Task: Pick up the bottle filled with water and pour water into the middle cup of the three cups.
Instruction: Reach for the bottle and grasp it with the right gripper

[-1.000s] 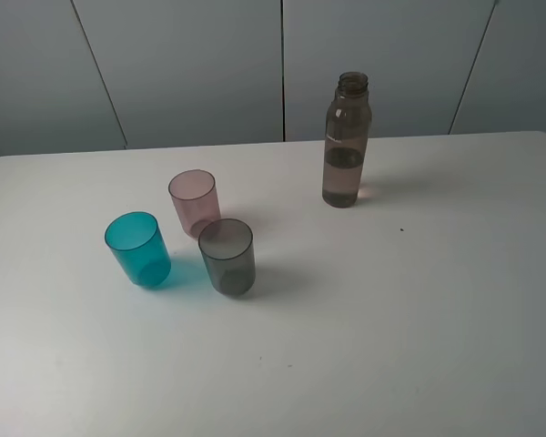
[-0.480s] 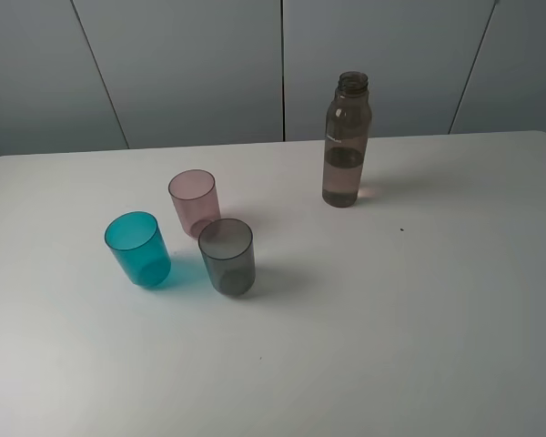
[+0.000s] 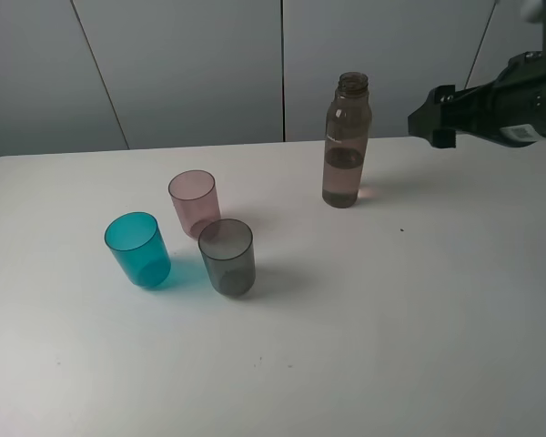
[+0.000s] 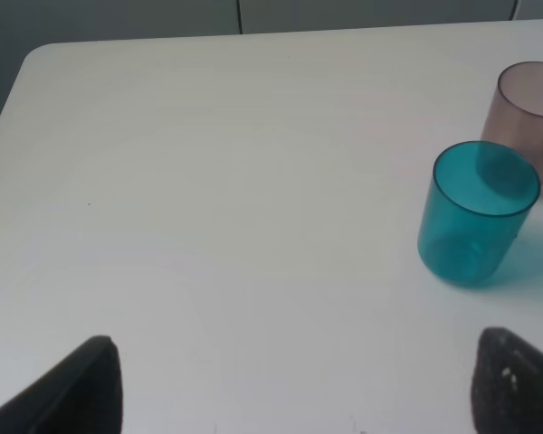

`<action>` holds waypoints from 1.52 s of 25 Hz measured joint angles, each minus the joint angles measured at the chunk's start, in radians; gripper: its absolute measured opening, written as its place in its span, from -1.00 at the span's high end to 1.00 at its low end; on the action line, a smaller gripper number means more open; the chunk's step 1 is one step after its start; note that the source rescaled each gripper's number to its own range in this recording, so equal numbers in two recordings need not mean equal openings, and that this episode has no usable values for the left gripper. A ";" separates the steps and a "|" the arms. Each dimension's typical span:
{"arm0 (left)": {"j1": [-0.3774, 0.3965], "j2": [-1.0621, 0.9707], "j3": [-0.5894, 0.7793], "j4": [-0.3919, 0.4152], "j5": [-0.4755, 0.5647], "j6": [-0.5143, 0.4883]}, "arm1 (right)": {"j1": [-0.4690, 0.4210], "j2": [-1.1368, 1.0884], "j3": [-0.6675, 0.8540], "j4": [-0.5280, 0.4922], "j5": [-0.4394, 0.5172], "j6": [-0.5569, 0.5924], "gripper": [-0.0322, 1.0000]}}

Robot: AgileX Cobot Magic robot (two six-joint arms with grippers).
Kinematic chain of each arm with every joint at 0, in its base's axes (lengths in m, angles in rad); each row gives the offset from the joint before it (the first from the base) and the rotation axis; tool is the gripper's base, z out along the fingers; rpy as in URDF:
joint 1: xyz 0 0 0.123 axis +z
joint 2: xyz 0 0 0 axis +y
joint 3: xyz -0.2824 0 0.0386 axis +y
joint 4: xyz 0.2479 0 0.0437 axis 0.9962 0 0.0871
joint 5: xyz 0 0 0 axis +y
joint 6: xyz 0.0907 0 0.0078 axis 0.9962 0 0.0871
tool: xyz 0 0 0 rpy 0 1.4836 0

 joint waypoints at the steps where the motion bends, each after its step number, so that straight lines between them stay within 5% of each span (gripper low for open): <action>1: 0.000 0.000 0.000 0.000 0.000 0.000 | 0.000 0.040 0.000 -0.003 -0.028 0.000 -1.00; 13: 0.000 0.000 0.000 0.000 0.000 -0.004 | 0.144 0.399 0.082 -0.042 -0.444 -0.007 -1.00; 24: 0.000 0.000 0.000 0.000 0.000 -0.004 | 0.161 0.687 0.083 -0.108 -0.884 0.039 -1.00; 38: 0.000 0.000 0.000 0.000 0.000 -0.004 | 0.161 0.812 -0.018 -0.068 -1.004 0.046 -1.00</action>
